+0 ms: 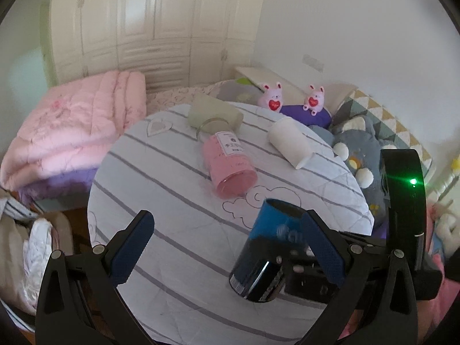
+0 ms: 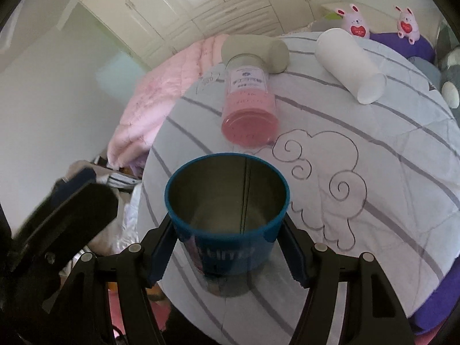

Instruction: Flip cup upright

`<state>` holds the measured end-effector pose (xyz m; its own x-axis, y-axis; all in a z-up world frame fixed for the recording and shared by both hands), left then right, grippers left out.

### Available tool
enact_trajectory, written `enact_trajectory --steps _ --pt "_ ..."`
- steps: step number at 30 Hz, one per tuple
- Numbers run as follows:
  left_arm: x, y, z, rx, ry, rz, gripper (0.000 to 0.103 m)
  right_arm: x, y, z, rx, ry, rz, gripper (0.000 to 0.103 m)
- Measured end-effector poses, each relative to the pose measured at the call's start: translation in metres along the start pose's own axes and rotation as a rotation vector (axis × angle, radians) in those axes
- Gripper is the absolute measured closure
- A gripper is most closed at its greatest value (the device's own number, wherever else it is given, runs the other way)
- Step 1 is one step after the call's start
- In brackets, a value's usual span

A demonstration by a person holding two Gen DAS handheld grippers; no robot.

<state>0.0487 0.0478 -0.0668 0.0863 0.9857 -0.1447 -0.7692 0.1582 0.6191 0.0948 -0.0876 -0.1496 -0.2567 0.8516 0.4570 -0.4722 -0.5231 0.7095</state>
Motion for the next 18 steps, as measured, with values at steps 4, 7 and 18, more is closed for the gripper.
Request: enact_trajectory --steps 4,7,18 --pt "-0.002 -0.008 0.002 0.013 -0.012 0.032 0.000 -0.009 -0.011 0.009 -0.017 -0.015 -0.050 0.023" --pt "-0.011 -0.015 0.003 0.030 -0.026 0.037 0.000 -0.020 -0.019 0.009 0.009 -0.051 -0.022 0.023" --pt "-0.056 -0.054 0.005 0.150 -0.115 -0.031 0.000 -0.041 0.004 0.004 -0.033 -0.004 -0.003 0.022"
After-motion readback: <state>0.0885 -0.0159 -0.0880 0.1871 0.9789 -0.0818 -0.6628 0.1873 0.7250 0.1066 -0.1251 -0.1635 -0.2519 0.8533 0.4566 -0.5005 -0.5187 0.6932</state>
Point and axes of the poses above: each gripper's, at about its wrist camera, not at the fingertips, and y roughly against the way its jaws point, x to its left, z to its top, the point moved 2 cm from there along -y, roughly the way its jaws point, and after that the axes turned 7 degrees about -x, right-handed, at the moved point
